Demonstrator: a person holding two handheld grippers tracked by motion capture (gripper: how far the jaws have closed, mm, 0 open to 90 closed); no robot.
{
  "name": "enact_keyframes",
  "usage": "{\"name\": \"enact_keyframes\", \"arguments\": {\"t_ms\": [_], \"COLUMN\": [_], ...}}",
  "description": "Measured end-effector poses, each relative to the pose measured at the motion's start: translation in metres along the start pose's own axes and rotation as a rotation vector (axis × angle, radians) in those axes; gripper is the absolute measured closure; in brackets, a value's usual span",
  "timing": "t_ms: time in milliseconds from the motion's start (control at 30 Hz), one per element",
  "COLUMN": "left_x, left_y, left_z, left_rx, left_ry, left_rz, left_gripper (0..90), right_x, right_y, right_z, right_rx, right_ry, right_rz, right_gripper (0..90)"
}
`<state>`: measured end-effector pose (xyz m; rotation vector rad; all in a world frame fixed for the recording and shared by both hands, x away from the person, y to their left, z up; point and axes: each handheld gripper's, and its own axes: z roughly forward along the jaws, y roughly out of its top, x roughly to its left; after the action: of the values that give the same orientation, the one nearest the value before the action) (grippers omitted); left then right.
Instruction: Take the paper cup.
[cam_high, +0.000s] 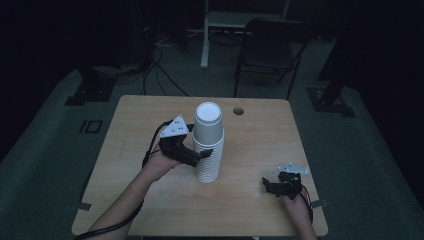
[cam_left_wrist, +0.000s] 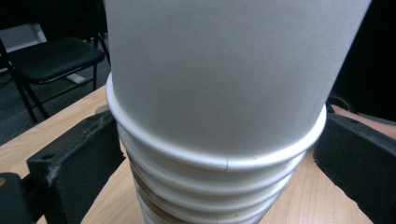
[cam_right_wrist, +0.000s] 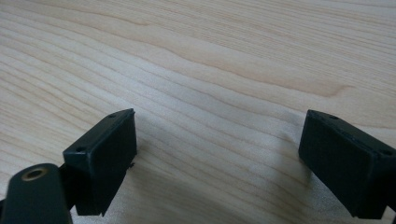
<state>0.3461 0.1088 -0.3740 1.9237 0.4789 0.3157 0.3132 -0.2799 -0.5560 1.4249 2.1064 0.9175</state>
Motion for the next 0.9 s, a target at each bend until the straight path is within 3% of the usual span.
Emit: {"name": "enact_keyframes", "arguments": {"t_ms": [400,700,900], "left_x": [0.003,0.004,0.004], "left_y": [-0.001,0.001,0.001], "left_z": [0.003,0.003,0.003], "left_rx": [-0.017,0.004,0.006], "left_ry": [-0.012,-0.020,-0.019], "left_rz": [-0.015,-0.027,-0.024], "left_gripper": [4.9,6.2,6.5], "right_x": [0.000,0.000,0.002], "right_y": [0.001,0.005,0.014], "right_z": [0.000,-0.002,-0.011], "right_rx": [0.012,0.046,0.007], "right_ry": [0.004,0.023,0.039], "right_rz": [-0.007,-0.011,-0.024], "right_gripper": [10.5,10.6,10.9]}}
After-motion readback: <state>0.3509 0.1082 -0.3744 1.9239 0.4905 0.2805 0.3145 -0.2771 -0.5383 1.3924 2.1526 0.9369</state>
